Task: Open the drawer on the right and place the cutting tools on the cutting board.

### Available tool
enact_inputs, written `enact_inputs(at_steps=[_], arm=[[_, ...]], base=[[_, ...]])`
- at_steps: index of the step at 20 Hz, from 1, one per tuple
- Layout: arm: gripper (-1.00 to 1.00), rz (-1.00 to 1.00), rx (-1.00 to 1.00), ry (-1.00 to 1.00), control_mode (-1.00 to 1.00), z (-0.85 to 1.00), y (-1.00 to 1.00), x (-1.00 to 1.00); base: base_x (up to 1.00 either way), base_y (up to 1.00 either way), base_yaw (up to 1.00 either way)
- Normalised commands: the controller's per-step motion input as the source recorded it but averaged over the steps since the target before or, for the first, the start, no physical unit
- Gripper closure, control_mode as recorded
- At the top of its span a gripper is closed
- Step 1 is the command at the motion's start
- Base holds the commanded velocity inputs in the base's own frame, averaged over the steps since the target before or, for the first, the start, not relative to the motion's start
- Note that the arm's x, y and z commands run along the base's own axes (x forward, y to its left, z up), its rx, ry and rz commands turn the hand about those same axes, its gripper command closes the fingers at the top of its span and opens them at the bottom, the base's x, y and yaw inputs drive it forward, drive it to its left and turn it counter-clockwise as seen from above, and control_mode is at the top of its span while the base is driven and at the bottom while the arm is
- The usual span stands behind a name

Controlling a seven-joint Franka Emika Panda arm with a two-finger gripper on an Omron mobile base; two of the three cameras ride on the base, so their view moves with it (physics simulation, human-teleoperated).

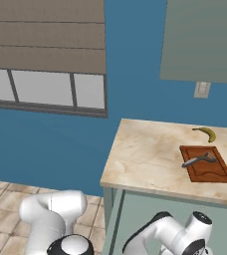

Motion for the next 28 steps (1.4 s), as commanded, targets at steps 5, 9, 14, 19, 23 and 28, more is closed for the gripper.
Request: enact_inputs(at_steps=[5, 9, 14, 19, 23, 28], arm=[[-1.0, 0.0, 0.0, -0.03, -1.0, -0.26, -0.14, 0.19], [-1.0, 0.0, 0.0, -0.03, -1.0, -0.24, -0.23, 0.19], [-1.0, 0.0, 0.0, -0.01, -1.0, -0.26, -0.37, 0.16], [-1.0, 0.0, -0.03, -0.02, -1.0, -0.32, -0.42, 0.13], [-1.0, 0.0, -0.04, -0.01, -1.0, -0.43, -0.34, 0.03], [-1.0, 0.0, -0.02, 0.0, -1.0, -0.56, -0.23, 0.0]], base=[[0.0, 0.0, 0.0], [0.0, 0.0, 0.0], [0.0, 0.0, 0.0], [0.0, 0.0, 0.0], [0.0, 0.0, 0.0], [0.0, 0.0, 0.0]])
